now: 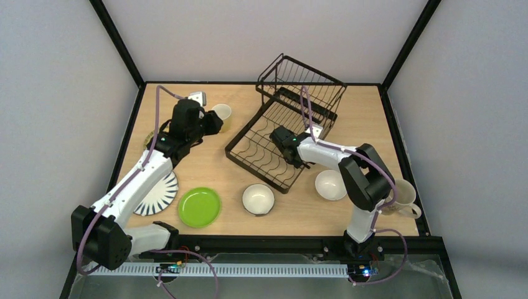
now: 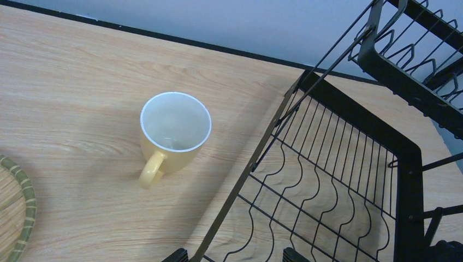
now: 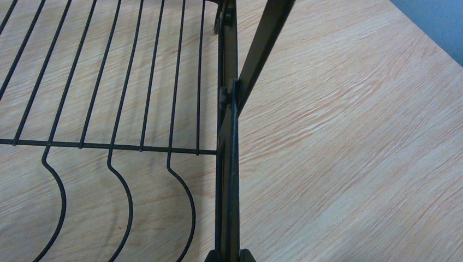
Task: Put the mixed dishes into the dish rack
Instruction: Move the dish rack to the center of the board.
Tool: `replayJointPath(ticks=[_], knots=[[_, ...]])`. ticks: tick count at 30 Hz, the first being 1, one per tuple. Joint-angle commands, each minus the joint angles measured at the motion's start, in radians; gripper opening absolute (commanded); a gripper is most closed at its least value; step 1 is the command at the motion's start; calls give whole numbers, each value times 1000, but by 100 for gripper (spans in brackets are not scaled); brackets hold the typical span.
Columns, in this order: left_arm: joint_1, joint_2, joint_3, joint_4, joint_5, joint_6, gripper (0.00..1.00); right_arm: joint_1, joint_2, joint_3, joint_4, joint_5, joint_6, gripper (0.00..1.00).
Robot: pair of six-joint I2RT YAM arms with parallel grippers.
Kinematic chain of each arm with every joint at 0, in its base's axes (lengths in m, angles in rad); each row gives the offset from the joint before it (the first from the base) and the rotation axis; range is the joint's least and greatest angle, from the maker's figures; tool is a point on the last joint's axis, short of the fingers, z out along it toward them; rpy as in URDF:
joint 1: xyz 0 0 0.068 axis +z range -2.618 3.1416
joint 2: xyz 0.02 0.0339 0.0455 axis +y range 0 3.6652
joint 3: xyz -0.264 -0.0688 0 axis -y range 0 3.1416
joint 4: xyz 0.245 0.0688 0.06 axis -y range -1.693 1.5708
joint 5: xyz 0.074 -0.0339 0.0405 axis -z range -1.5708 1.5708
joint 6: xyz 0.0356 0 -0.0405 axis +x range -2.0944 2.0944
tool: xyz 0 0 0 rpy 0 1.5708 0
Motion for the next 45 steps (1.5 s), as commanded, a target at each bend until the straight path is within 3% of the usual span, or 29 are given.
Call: replayJointPath(ticks=[1,13,25,45], knots=[[-3,-4,-15,4,-19,4,99,-15,32,36,49,5,-77,0],[-3,-26,-37,10,-20,-16,99,-20,17,53,231,-4,-423,0],[-3,-26,-33,-11,-19,-17,99,-53,-23,12,396,-136,-697,0],[-34,97,-29,-6,-14,4,99,-99,-158,-142,529,-244,-905,0]])
